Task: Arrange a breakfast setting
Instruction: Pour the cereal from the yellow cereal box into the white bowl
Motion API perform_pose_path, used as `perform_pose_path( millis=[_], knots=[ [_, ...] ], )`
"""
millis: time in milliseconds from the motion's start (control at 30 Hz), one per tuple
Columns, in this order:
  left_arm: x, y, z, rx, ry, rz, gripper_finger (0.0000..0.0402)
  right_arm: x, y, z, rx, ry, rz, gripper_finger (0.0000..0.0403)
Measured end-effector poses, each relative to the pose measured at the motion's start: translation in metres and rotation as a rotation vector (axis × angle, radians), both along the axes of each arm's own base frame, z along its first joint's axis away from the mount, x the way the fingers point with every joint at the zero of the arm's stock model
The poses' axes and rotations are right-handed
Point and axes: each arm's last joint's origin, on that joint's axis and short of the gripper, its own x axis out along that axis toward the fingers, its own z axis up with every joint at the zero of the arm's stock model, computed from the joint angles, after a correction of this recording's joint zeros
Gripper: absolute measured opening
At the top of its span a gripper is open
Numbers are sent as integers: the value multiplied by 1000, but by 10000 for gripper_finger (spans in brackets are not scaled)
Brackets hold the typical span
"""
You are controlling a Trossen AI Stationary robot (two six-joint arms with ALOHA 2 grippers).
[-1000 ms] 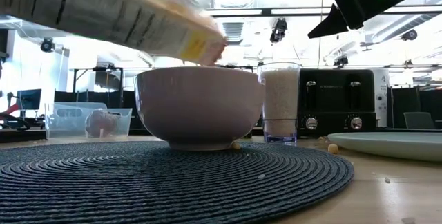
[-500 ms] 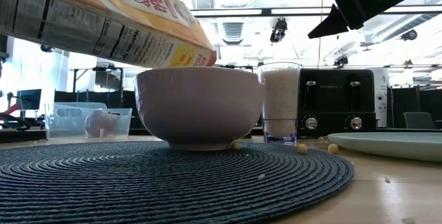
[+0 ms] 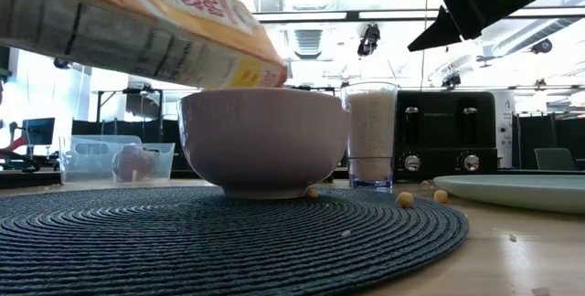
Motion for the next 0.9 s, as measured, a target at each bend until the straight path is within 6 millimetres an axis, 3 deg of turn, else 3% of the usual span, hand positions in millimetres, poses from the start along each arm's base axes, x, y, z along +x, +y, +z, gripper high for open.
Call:
perform_pose_path(
  millis=[900],
  knots=[
    [1,-4,-6,32,18,-26,35,0,0,0,4,0,-1,9]
  ],
)
